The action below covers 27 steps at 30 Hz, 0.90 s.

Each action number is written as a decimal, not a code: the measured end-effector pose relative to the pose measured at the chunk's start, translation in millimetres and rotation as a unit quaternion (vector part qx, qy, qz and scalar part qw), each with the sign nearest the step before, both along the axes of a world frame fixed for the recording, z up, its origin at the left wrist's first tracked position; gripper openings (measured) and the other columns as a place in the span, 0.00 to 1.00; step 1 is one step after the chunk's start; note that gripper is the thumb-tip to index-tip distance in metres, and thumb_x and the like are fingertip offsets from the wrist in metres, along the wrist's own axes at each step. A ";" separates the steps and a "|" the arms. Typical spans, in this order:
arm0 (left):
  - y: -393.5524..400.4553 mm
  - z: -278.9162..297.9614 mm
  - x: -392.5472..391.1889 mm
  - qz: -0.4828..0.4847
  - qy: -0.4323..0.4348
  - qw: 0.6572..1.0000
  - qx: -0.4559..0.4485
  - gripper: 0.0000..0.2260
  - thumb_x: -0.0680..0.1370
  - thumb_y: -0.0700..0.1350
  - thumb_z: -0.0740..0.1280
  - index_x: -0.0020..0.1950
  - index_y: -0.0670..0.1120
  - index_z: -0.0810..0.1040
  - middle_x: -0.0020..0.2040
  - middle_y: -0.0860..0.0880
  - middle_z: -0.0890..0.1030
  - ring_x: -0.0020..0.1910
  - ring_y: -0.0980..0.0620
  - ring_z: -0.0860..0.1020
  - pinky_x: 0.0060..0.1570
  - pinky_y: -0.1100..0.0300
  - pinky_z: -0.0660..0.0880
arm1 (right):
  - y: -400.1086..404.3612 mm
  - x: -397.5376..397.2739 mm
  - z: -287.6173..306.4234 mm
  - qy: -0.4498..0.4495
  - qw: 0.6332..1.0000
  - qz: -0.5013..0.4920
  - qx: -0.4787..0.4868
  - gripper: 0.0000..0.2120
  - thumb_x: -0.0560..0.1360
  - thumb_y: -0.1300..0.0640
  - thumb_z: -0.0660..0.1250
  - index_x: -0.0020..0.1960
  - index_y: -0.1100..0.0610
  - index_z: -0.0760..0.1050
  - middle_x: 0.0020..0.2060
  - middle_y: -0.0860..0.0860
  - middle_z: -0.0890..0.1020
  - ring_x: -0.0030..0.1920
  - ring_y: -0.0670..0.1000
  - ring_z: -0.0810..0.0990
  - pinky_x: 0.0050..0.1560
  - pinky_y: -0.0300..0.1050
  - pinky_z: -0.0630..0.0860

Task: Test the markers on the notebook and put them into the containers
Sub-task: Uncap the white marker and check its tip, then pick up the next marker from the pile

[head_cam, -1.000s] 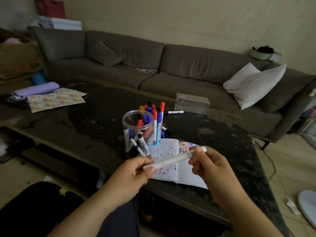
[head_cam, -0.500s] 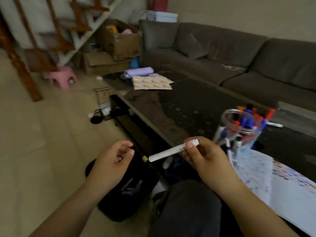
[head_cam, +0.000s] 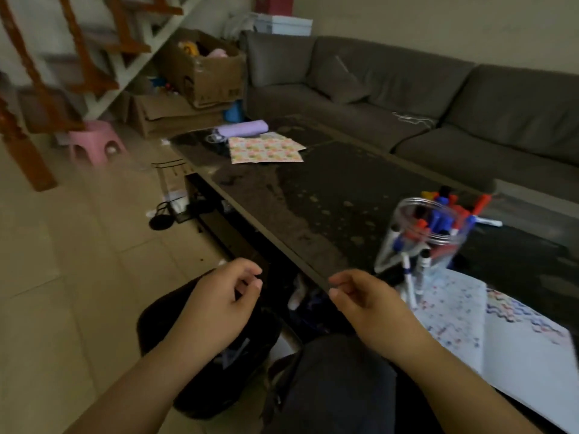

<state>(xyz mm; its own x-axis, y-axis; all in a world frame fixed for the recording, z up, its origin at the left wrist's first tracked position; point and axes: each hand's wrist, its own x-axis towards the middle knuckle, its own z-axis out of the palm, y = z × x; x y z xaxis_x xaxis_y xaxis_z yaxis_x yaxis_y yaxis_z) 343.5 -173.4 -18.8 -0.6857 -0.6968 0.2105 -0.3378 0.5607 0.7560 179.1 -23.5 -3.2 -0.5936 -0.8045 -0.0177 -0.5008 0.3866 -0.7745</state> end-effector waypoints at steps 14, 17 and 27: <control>152.5 15.3 -205.6 -0.310 0.028 0.947 -0.077 0.06 0.75 0.44 0.67 0.49 0.55 0.76 0.43 0.61 0.77 0.45 0.63 0.75 0.45 0.74 0.69 | 197.3 -131.9 6.3 0.032 0.936 -0.351 0.018 0.05 0.78 0.50 0.64 0.53 0.45 0.74 0.42 0.43 0.80 0.43 0.41 0.79 0.38 0.30 0.72; 176.0 11.3 -247.8 -0.324 0.026 0.941 -0.089 0.06 0.77 0.46 0.65 0.51 0.56 0.74 0.44 0.63 0.74 0.43 0.65 0.73 0.47 0.74 0.69 | 217.2 -166.7 -2.3 0.027 0.923 -0.382 0.042 0.07 0.78 0.51 0.64 0.55 0.46 0.74 0.45 0.43 0.79 0.44 0.41 0.78 0.38 0.31 0.71; 196.8 -29.8 -364.9 -0.266 0.017 0.960 -0.082 0.12 0.78 0.49 0.62 0.61 0.53 0.73 0.51 0.61 0.72 0.48 0.64 0.71 0.39 0.77 0.66 | 184.9 -320.4 -42.8 0.100 0.943 -0.289 0.129 0.18 0.79 0.56 0.62 0.68 0.51 0.70 0.61 0.50 0.77 0.56 0.48 0.77 0.55 0.39 0.72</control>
<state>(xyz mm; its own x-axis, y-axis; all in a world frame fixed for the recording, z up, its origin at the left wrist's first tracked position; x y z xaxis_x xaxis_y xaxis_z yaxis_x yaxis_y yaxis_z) -21.4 23.4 -48.6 -0.9264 -0.2047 0.3159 0.0535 0.7590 0.6489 -141.3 161.4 -46.0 -0.9438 -0.3304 -0.0100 -0.2753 0.8024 -0.5295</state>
